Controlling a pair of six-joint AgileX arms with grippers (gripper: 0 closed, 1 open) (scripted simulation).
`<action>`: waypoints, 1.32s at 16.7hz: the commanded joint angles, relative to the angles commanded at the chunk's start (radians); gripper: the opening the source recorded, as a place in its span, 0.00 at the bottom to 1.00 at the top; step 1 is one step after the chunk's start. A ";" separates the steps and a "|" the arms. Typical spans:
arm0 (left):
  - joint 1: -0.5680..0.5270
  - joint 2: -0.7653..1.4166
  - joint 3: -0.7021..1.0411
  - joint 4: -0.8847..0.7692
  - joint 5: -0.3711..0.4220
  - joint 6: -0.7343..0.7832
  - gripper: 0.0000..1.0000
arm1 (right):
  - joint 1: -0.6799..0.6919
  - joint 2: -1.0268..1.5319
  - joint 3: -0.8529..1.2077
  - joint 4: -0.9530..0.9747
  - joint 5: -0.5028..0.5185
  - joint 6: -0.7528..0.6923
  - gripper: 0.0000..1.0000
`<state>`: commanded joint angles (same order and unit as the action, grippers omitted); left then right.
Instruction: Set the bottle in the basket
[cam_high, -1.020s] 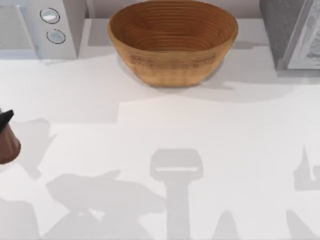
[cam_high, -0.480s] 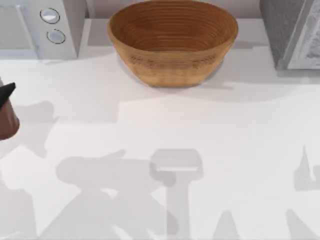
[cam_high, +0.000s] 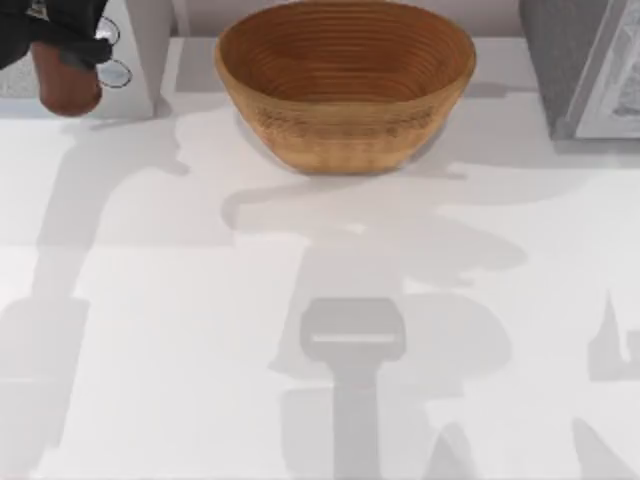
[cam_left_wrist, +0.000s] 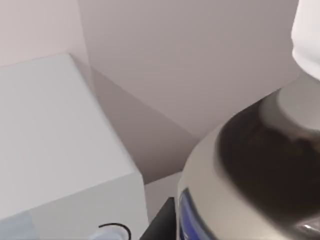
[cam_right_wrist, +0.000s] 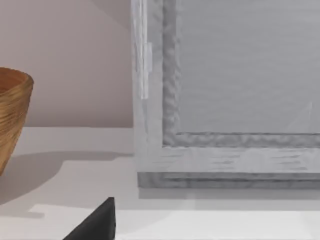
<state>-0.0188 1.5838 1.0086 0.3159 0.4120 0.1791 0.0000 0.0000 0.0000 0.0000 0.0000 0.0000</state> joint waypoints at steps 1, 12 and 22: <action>-0.063 0.044 0.074 -0.017 -0.106 -0.024 0.00 | 0.000 0.000 0.000 0.000 0.000 0.000 1.00; -0.648 0.424 0.741 -0.189 -1.052 -0.227 0.00 | 0.000 0.000 0.000 0.000 0.000 0.000 1.00; -0.715 0.464 0.818 -0.210 -1.155 -0.247 0.00 | 0.000 0.000 0.000 0.000 0.000 0.000 1.00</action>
<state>-0.7338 2.0479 1.8262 0.1061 -0.7427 -0.0684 0.0000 0.0000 0.0000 0.0000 0.0000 0.0000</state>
